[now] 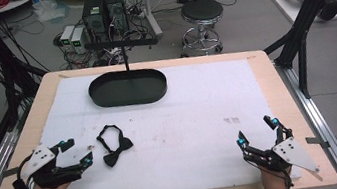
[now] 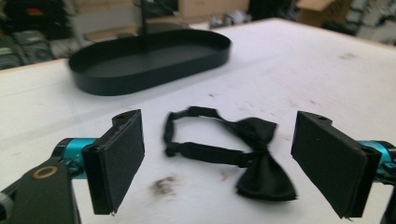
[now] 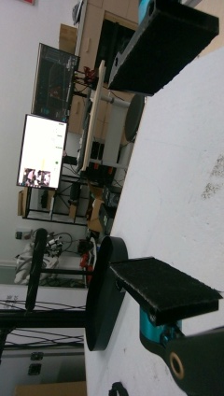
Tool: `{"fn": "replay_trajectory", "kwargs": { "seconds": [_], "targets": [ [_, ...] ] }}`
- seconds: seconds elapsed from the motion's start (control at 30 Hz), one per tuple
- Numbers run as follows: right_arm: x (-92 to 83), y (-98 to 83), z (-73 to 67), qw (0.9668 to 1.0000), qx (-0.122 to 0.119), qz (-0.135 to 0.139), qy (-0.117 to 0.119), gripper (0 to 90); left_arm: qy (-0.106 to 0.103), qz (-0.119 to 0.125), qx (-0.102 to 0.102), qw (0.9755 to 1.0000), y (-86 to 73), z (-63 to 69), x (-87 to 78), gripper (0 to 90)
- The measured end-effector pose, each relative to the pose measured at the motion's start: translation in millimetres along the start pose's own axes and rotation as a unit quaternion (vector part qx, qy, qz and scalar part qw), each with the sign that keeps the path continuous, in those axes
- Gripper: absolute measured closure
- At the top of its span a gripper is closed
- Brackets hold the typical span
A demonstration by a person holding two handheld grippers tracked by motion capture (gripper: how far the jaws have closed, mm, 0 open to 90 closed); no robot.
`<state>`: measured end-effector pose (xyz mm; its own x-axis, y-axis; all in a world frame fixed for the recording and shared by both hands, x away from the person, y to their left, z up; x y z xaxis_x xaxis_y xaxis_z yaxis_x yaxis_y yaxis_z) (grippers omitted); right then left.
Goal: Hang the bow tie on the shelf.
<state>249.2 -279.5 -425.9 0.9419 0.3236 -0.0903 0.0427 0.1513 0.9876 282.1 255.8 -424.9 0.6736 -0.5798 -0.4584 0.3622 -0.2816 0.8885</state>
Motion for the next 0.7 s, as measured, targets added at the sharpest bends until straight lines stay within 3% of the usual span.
{"fn": "replay_trajectory", "kwargs": {
  "seconds": [0.1, 0.13, 0.2, 0.27, 0.37, 0.5, 0.7],
  "targets": [
    [1.5, 0.9, -1.8, 1.0000, -0.001, 0.001, 0.003, 10.8, -0.016, -0.030, 0.020, 0.9992, 5.0, 11.0, 13.3, 17.7],
    [2.2, 1.0, -2.0, 1.0000, -0.006, 0.002, 0.003, 10.8, -0.016, -0.030, 0.020, 0.9992, 5.0, 11.0, 13.3, 18.0],
    [3.5, 0.9, -4.0, 1.0000, -0.005, 0.000, 0.006, 10.8, -0.028, -0.061, 0.039, 0.9970, 8.9, 20.1, 26.6, 19.0],
    [5.0, 0.6, -5.1, 0.9999, -0.007, -0.002, 0.008, 10.8, -0.040, -0.078, 0.045, 0.9951, 11.8, 25.2, 34.1, 20.9],
    [6.2, -0.2, -5.7, 0.9999, -0.006, -0.004, 0.010, 10.8, -0.040, -0.107, 0.062, 0.9915, 15.5, 29.9, 44.6, 22.1],
    [6.2, -0.2, -3.9, 0.9999, -0.008, -0.002, 0.008, 10.8, -0.041, -0.134, 0.065, 0.9880, 18.6, 33.5, 58.5, 24.0],
    [5.9, -0.8, -3.0, 1.0000, -0.002, -0.003, 0.008, 10.8, -0.042, -0.185, 0.081, 0.9785, 14.1, 40.1, 75.8, 31.3]
  ]
}}
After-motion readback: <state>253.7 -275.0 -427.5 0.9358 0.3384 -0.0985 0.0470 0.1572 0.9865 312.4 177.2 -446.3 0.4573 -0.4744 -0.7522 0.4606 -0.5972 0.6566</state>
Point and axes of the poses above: each handheld gripper's, and its own axes: x roughly forward along the jaws, y roughly out of its top, z roughly to its right, the point moved 4 cm from there along x, roughly forward along the jaws, and after that the axes turned 9 degrees about -z, right-handed, at the moved point
